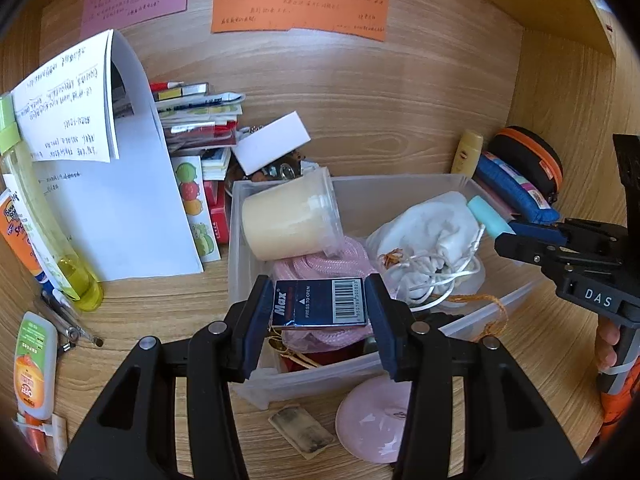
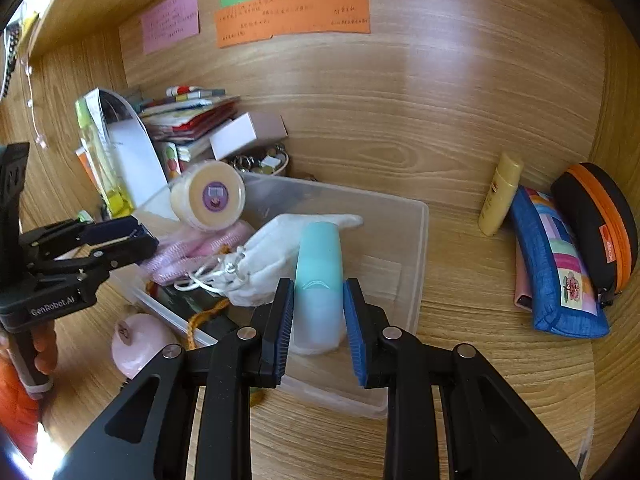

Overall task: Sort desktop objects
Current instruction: 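Carry the blue card and mint tube over the clear box with both tools, then open the left tool to drop the card while the right tool releases the tube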

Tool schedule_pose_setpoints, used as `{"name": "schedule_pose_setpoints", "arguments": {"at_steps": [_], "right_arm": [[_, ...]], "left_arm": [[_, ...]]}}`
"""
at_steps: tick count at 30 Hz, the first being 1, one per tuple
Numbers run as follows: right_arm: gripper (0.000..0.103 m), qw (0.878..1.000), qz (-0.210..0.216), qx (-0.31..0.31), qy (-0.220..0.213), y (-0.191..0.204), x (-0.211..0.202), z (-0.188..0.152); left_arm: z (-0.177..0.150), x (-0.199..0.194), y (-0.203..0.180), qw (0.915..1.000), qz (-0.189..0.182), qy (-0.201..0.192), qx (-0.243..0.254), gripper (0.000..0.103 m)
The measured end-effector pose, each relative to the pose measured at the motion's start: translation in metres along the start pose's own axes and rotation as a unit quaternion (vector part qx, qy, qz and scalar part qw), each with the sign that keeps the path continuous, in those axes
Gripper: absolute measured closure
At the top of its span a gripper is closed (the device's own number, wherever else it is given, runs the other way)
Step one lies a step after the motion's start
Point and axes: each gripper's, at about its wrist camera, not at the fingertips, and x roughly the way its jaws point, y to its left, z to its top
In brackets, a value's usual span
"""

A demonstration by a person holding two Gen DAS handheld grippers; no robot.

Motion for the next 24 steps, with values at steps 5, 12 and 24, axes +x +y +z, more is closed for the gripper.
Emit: {"name": "schedule_pose_setpoints", "arguments": {"at_steps": [5,12,24], "right_arm": [[0.080,1.000,-0.021,-0.015,0.004,0.0045,0.0034,-0.0025],[0.080,0.999,-0.031,-0.021,0.012,0.0065,0.0069,-0.0040],[0.074,0.999,-0.031,-0.028,0.015,0.0099,0.0073,-0.0050]], "left_arm": [[-0.0002,-0.0013,-0.0003,1.0000,0.003,-0.002,0.001,0.056],[0.0007,-0.0014,-0.0016,0.9999,0.007,-0.003,0.007,0.046],[-0.0005,-0.0047,-0.0078,0.9995,0.013,-0.016,0.023,0.033]]}}
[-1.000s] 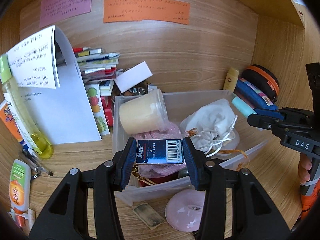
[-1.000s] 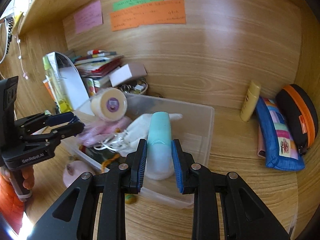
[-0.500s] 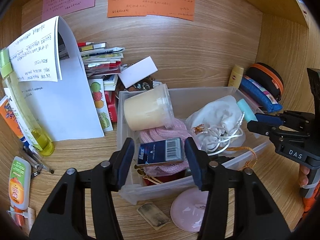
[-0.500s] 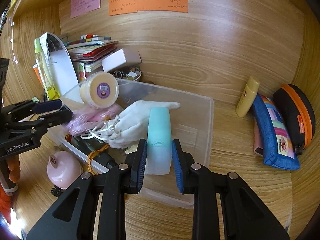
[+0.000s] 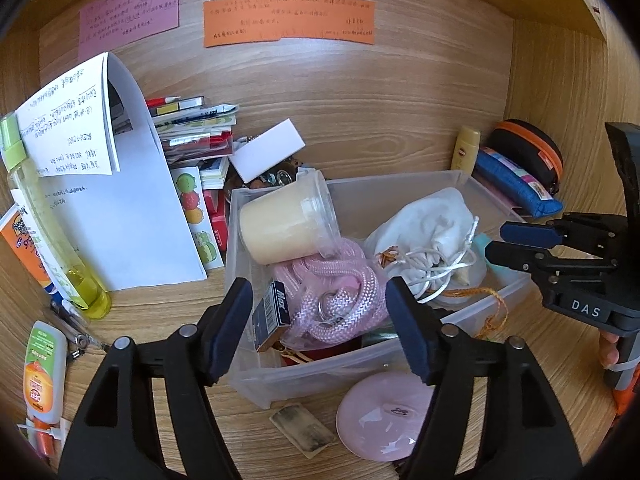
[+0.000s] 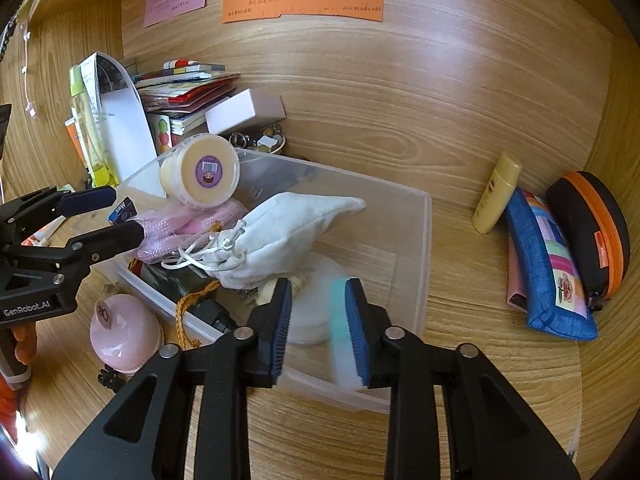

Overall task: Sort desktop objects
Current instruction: 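Open the left tool to drop the card while the right tool releases the tube, then withdraw both tools from the box toward the pink round container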

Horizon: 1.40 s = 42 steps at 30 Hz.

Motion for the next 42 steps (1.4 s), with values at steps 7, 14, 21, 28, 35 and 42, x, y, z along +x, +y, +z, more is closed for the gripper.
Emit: {"name": "schedule_pose_setpoints", "arguments": {"at_steps": [7,14,21,28,35,42], "right_arm": [[0.066,1.000,0.006,0.014,-0.026,-0.006,-0.013,0.003],[0.058,0.999,0.011,0.019,-0.049,-0.002,-0.035,0.001],[0.053,0.998,0.016,-0.004,-0.057,0.016,-0.051,-0.010],[0.053,0.999,0.028,-0.017,-0.039,0.031,-0.051,-0.028],[0.053,0.999,0.034,-0.034,-0.014,0.044,-0.040,-0.046],[0.053,0.997,0.043,-0.048,0.037,0.050,-0.016,-0.058]], "left_arm": [[0.001,-0.010,0.004,0.9999,-0.001,-0.009,-0.014,0.028],[-0.002,-0.033,0.009,0.9995,0.014,-0.025,-0.015,0.017],[-0.019,-0.048,0.020,0.9992,0.036,-0.012,-0.012,0.016],[-0.047,-0.050,0.028,0.9985,0.044,0.027,-0.020,0.016],[-0.068,-0.053,0.009,0.9984,0.030,0.048,0.009,0.016],[-0.077,-0.046,-0.011,0.9976,-0.004,0.064,0.025,0.016]]}}
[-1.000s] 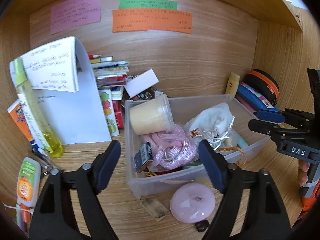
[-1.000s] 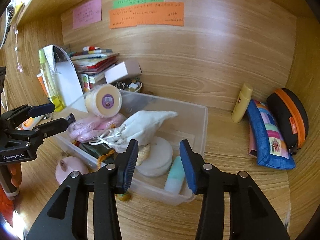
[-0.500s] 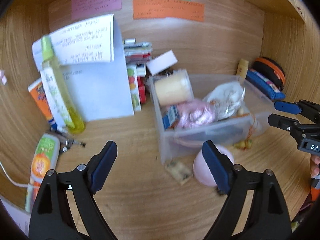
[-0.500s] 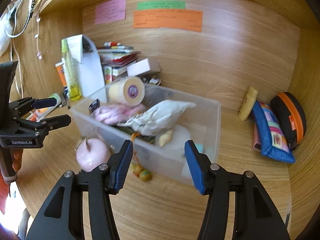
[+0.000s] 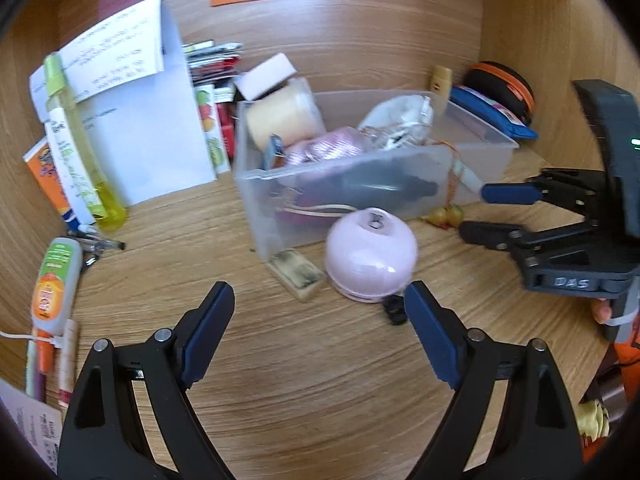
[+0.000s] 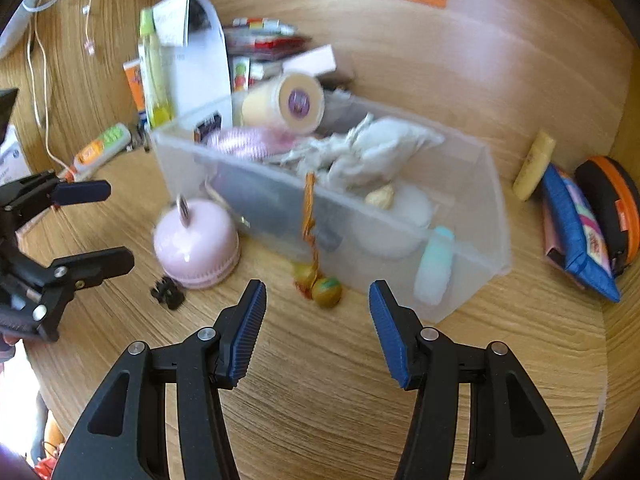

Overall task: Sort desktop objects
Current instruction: 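Withdraw both tools from the box toward the pink round container, then grasp the black hair clip with the left tool while the right tool grasps the bead keychain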

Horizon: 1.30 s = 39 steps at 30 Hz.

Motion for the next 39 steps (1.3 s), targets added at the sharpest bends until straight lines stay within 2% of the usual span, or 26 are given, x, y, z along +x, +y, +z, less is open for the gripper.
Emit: {"name": "schedule_pose_setpoints", "arguments": {"at_steps": [4,7,17,19,22,25,29,34,38,39], "right_arm": [[0.053,0.999,0.004,0.000,0.033,0.000,0.017,0.001],[0.053,0.999,0.004,-0.001,0.046,0.002,0.026,0.002],[0.053,0.999,0.022,0.002,0.047,0.001,0.030,0.005],[0.054,0.999,0.024,-0.004,0.046,0.004,0.030,0.006],[0.054,0.999,0.027,-0.007,0.047,0.009,0.032,0.008],[0.054,0.999,0.027,-0.012,0.045,0.014,0.033,0.010],[0.071,0.998,0.035,-0.018,0.043,0.018,0.035,0.012],[0.084,0.998,0.046,-0.009,0.043,0.014,0.034,0.010],[0.086,0.998,0.051,-0.008,0.038,0.015,0.032,0.009],[0.086,0.998,0.051,-0.006,0.035,0.015,0.031,0.009]], "left_arm": [[0.000,0.006,-0.008,0.9997,-0.020,0.007,0.007,0.016],[-0.001,0.012,-0.013,0.9997,-0.022,0.009,0.012,0.016],[-0.003,0.025,-0.018,0.9981,-0.044,0.037,0.022,0.017],[-0.003,0.026,-0.018,0.9977,-0.048,0.041,0.024,0.028],[-0.005,0.030,-0.021,0.9970,-0.051,0.051,0.031,0.038],[-0.005,0.031,-0.025,0.9966,-0.052,0.052,0.038,0.043],[-0.006,0.034,-0.034,0.9956,-0.051,0.058,0.053,0.051],[-0.006,0.033,-0.039,0.9952,-0.059,0.057,0.053,0.060],[-0.005,0.034,-0.038,0.9955,-0.057,0.055,0.051,0.070],[-0.006,0.033,-0.037,0.9958,-0.056,0.054,0.049,0.077]]}}
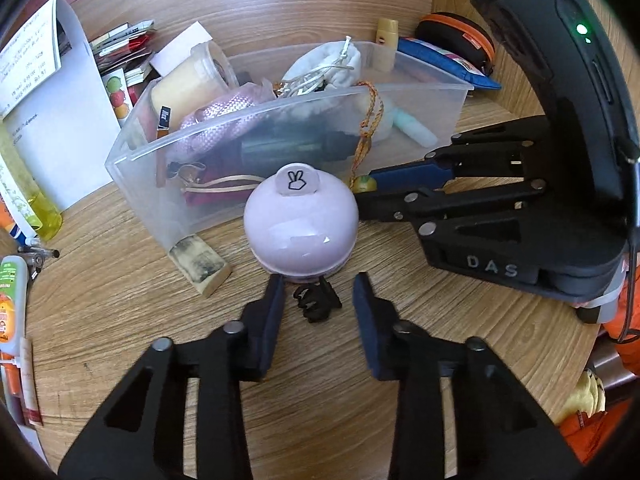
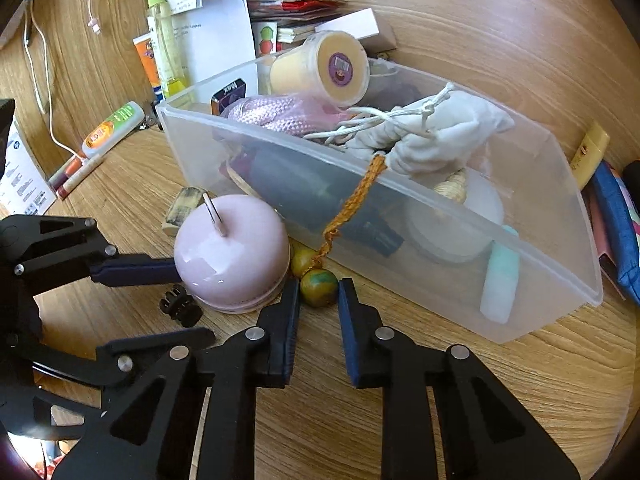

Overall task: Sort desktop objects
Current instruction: 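Grasp the black hair clip with the left tool while the right tool grasps the bead keychain, then lift and carry the black clip and bead keychain over the clear box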

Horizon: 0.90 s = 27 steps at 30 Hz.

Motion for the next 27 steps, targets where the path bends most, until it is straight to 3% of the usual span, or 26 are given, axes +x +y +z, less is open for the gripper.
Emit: {"name": "schedule_pose_setpoints", "arguments": {"at_steps": [4,12,19,27], "right_arm": [[0.086,1.000,0.002,0.005,-0.012,-0.003,-0.005,-0.001],[0.086,0.999,0.012,0.017,-0.034,-0.007,-0.024,-0.003],[0.086,0.998,-0.008,0.020,-0.052,-0.012,-0.049,-0.013],[0.086,0.995,-0.014,0.039,-0.088,-0.034,-0.076,-0.013]], "left_arm": [[-0.004,-0.003,0.003,0.9999,0.007,-0.005,-0.007,0.083],[-0.012,-0.025,0.023,0.9985,0.009,-0.041,-0.036,0.083],[-0.013,-0.042,0.044,0.9949,0.015,-0.068,-0.073,0.083],[0.003,-0.065,0.055,0.9898,0.015,-0.108,-0.091,0.083]]}}
